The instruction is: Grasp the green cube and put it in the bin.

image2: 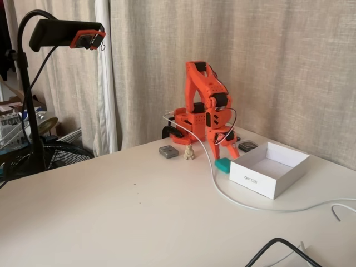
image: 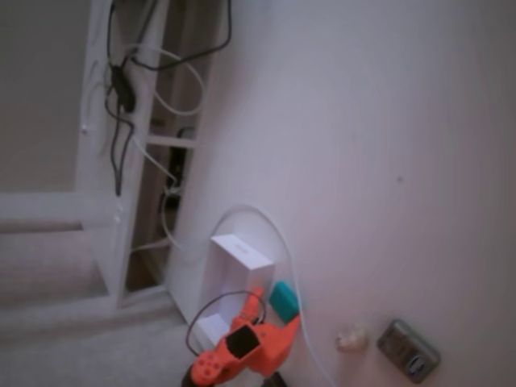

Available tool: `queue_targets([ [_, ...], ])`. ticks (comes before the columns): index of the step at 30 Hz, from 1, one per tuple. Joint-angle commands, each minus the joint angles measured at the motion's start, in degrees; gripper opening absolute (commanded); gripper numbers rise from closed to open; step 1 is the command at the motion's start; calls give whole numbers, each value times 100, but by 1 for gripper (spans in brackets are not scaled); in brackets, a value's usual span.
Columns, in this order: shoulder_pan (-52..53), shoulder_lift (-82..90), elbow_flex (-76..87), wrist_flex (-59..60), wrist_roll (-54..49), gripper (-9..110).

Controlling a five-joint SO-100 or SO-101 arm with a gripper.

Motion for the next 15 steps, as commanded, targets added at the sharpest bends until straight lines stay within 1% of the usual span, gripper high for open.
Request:
queue_targets([
  [1, 97, -114, -18, 44, -35, 35],
  [9, 229, -466, -167, 202, -35, 35],
  [15, 220, -800, -413, 580, -105, 33],
])
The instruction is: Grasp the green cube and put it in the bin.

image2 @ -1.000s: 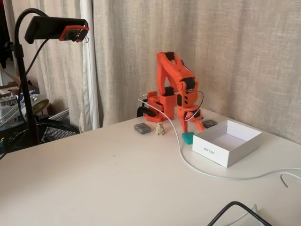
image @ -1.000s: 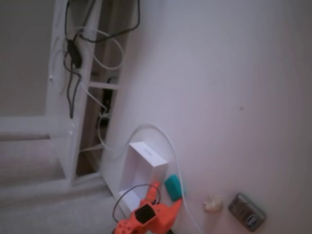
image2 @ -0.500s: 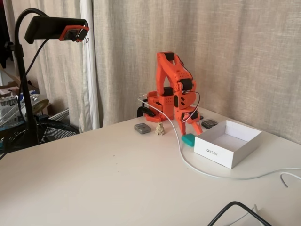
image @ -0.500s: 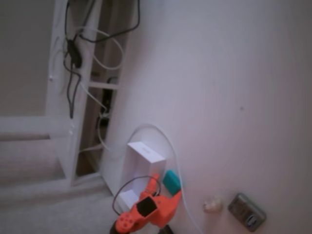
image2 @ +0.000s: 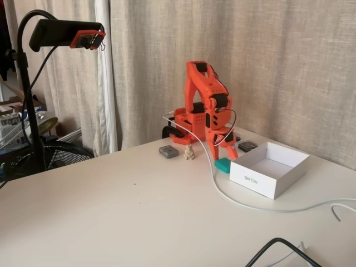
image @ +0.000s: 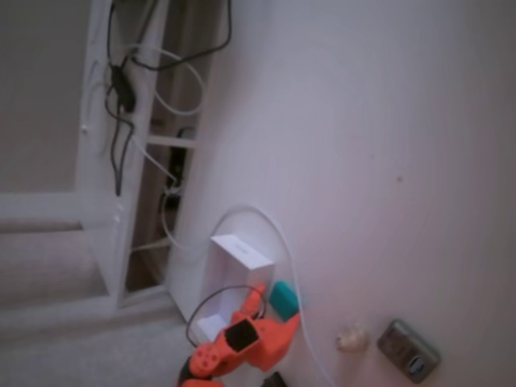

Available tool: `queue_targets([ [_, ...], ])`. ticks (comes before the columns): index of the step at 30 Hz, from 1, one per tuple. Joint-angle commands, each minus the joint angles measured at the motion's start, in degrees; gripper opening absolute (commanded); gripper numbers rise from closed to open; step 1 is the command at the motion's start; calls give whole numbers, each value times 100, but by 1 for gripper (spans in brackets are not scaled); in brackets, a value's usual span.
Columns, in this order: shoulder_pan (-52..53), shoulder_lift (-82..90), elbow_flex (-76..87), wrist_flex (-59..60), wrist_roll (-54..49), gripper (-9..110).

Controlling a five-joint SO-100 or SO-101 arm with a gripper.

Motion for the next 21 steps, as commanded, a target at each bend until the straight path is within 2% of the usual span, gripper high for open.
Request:
queue_targets([
  [1, 44, -334, -53, 246, -88, 32],
  [8, -281, -624, -387, 598, -167, 32],
  [19, -264, -932, -571, 519, -167, 32],
  [21, -272, -940, -580, 519, -167, 28],
])
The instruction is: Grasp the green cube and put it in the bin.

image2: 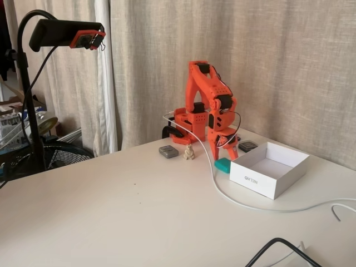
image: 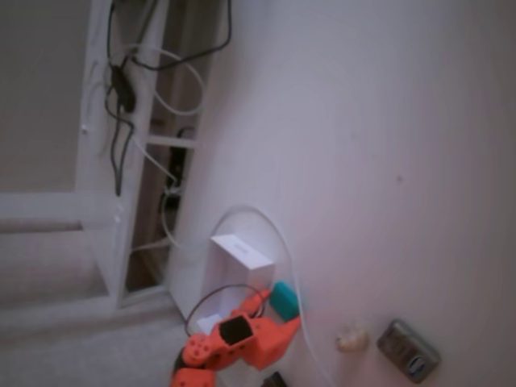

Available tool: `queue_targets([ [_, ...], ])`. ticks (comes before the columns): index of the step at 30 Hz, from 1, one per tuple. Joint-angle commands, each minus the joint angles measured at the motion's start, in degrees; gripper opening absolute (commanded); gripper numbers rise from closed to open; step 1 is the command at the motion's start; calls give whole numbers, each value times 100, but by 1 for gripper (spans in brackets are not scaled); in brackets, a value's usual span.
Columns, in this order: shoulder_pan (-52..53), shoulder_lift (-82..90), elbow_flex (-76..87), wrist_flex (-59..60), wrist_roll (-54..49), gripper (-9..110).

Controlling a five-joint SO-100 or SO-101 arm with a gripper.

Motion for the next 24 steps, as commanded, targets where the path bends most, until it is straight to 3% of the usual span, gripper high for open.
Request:
queue_targets([
  [1, -79, -343, 0, -35, -18, 26],
  [9, -70, -325, 0, -88, -18, 15],
  [16, -114, -264, 0, -176, -18, -8],
  [24, -132, -18, -9, -272, 0, -8],
])
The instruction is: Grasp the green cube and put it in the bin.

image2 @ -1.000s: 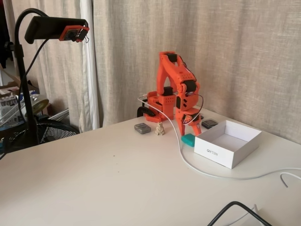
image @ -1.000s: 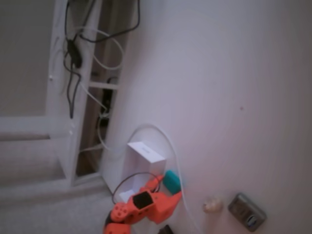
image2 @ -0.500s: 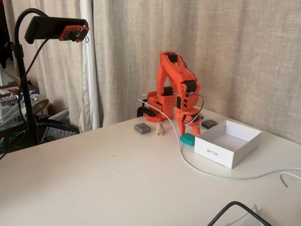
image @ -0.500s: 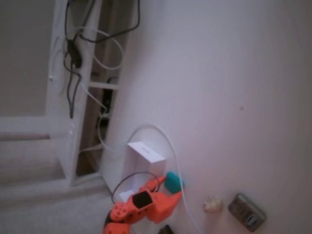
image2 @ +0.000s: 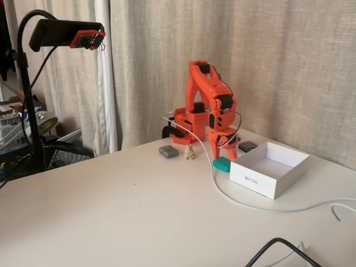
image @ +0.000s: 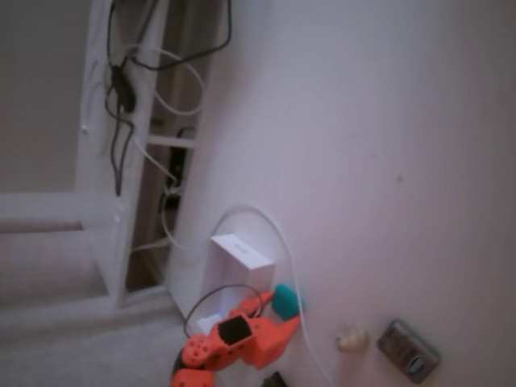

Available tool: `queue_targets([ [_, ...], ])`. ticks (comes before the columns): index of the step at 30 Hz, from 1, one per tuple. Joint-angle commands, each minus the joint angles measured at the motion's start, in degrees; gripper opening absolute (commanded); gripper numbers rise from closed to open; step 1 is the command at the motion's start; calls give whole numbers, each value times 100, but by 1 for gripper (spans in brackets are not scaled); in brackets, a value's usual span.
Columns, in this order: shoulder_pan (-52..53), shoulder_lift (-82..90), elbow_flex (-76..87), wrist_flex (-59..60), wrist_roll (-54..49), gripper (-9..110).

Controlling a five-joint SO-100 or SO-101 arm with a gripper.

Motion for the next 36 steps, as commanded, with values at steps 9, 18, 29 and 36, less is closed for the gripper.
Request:
queue_targets([
  [9, -404, 589, -141, -527, -44, -8],
  [18, -510, 1503, -229, -369, -70, -8],
  [29, -703, 2417, -571, 677, -26, -8],
  [36, -1020, 1819, -1371, -334, -35, -8],
])
